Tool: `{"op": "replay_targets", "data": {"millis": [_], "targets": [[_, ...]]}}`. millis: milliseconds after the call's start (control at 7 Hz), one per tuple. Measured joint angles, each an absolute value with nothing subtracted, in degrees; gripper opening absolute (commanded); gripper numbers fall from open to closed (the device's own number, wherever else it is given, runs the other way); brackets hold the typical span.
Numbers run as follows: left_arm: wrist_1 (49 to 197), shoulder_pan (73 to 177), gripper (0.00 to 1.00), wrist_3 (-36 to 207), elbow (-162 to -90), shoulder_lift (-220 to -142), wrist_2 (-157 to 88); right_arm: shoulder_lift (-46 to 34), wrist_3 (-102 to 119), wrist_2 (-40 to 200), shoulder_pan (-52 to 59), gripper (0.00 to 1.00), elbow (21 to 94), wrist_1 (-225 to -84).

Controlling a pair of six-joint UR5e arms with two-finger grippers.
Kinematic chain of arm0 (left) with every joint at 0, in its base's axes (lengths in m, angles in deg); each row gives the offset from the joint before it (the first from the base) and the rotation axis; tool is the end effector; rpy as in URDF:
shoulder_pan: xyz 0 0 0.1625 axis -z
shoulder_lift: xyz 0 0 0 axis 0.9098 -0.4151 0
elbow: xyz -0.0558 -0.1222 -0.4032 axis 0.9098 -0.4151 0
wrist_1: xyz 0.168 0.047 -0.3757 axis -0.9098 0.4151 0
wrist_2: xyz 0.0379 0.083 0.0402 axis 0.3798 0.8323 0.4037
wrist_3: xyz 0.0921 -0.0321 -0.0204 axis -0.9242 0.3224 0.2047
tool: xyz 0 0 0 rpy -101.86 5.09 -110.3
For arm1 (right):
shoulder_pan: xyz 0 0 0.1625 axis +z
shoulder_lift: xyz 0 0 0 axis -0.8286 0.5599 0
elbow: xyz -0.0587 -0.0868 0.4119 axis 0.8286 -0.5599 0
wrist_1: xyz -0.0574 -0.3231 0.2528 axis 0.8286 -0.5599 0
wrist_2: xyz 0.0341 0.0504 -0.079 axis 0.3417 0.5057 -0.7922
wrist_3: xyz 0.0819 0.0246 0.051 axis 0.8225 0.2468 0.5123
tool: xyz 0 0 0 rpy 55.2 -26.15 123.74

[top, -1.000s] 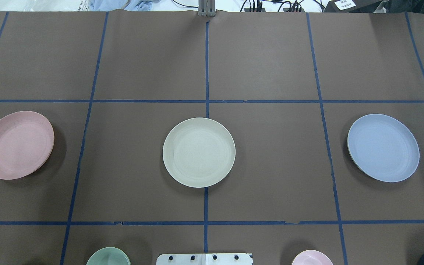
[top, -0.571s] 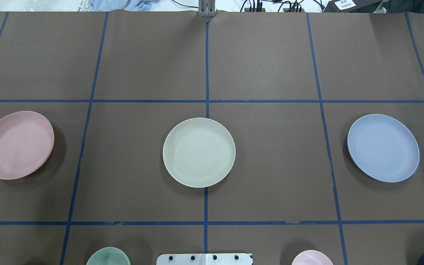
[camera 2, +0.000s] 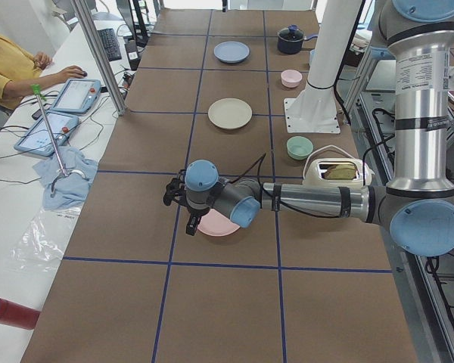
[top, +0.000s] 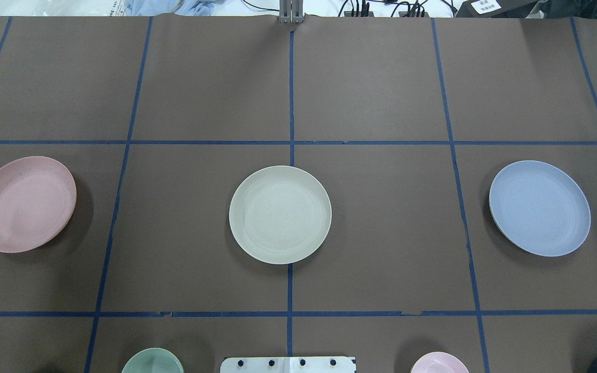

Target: Stack three plates with pink and blue

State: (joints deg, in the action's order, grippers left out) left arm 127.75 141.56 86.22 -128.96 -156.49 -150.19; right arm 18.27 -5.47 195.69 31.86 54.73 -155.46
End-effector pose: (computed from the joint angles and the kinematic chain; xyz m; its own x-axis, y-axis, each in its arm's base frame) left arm 0.0557 -0.4750 0.6041 0.6071 0.2704 -0.7472 -0.0502 0.9515 0.3035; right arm 0.0407 -0.4721 0.6618 0.6576 -0.0909 0.7479 0.0068 0.9934 0.1148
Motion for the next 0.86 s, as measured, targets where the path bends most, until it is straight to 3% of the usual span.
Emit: {"op": "replay_targets", "data": {"millis": [857], "targets": [[137.64,132.78,0.97,88.09,-116.50,-157.18,-149.82,18.41,-5.23,196.01,28.05,1.00,53.22,-151.57]]}}
